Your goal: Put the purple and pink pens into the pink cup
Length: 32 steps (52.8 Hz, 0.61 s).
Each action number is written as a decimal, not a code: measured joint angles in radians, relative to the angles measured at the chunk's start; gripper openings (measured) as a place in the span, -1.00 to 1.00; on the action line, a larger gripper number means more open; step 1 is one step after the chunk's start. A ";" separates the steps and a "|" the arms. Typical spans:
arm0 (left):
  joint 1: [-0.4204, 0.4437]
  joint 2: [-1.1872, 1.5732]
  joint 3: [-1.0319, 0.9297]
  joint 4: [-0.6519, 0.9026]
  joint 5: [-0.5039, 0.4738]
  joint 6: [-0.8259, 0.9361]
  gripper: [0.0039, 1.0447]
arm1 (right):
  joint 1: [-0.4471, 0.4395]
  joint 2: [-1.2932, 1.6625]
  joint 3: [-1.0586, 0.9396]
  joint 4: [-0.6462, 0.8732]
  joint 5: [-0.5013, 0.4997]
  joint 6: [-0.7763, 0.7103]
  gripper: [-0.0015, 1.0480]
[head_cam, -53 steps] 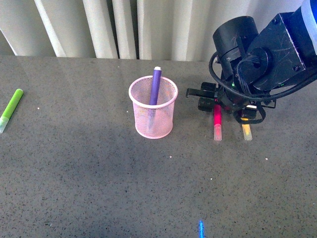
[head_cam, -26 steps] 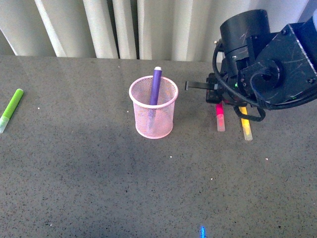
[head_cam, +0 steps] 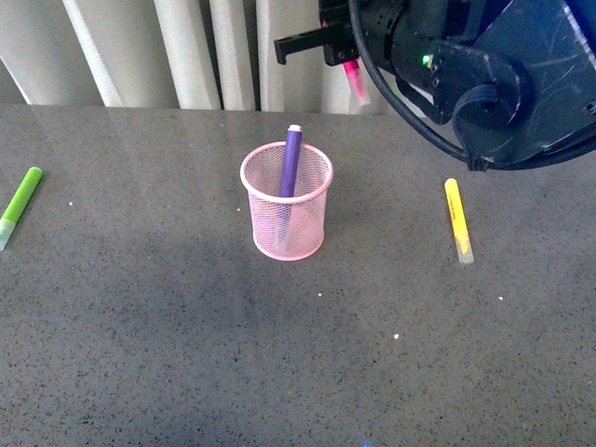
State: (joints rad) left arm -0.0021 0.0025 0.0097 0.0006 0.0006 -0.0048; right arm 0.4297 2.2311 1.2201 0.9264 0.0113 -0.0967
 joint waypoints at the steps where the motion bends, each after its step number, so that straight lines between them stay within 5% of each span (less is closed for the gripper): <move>1: 0.000 0.000 0.000 0.000 0.000 0.000 0.88 | 0.006 0.012 -0.003 0.010 0.023 -0.004 -0.79; 15: 0.000 -0.001 0.000 0.000 -0.001 0.000 0.88 | 0.068 0.020 -0.022 0.079 -0.030 0.001 -0.79; 32: 0.000 -0.001 0.000 0.000 -0.002 0.000 0.88 | 0.027 -0.066 -0.145 0.100 -0.062 0.065 -0.79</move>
State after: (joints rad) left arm -0.0021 0.0013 0.0097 0.0002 -0.0017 -0.0048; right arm 0.4568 2.1654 1.0756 1.0260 -0.0505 -0.0319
